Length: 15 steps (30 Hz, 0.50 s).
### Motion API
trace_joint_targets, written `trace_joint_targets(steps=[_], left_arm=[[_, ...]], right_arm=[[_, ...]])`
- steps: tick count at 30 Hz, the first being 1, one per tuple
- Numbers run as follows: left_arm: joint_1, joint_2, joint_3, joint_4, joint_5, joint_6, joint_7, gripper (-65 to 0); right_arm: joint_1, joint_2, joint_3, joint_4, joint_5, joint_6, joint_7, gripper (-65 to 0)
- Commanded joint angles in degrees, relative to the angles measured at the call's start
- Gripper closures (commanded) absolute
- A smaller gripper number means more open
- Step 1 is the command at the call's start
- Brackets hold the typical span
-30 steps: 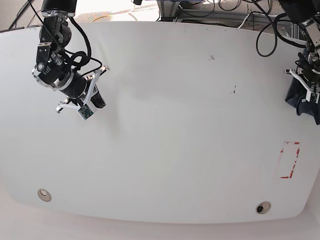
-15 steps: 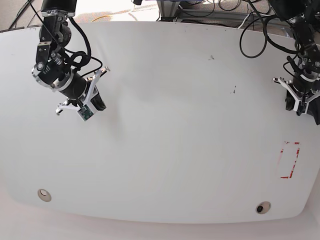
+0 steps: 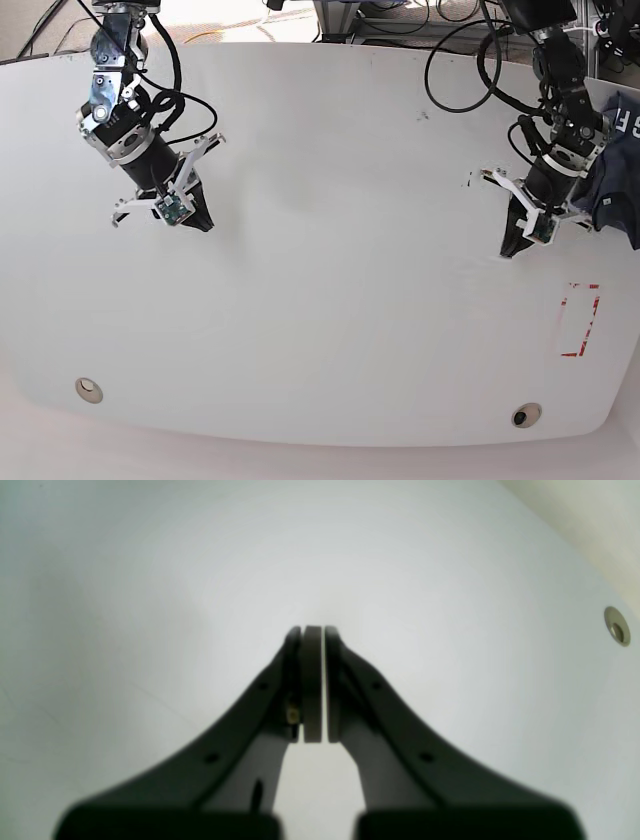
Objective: Layout the t-shirt on the table in an organized manner, then fold the t-shirt properly
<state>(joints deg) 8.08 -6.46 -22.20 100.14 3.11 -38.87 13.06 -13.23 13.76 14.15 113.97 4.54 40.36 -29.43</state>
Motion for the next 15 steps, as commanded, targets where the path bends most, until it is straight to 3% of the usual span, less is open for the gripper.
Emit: trace_joint_targets(steps=[1,7,15], left_arm=[[0.93,1.23,1.23,1.97,-0.78,0.32,-2.64,0.0],[5.42,4.22,5.10,3.12,-0.61,3.58,-5.72,0.0],[15.62,4.66,7.29,6.54,-0.78,5.25,-8.71,0.0]], right_arm=[[-1.05,-1.67,2.59,0.80,-0.97,-0.36,4.51,-0.3],[-5.10,-5.89,9.36,-1.05,-1.41,-0.36,12.51,-0.3],[-13.45,-6.68,12.09,-3.69,-1.24,-0.36,20.33,-0.3]])
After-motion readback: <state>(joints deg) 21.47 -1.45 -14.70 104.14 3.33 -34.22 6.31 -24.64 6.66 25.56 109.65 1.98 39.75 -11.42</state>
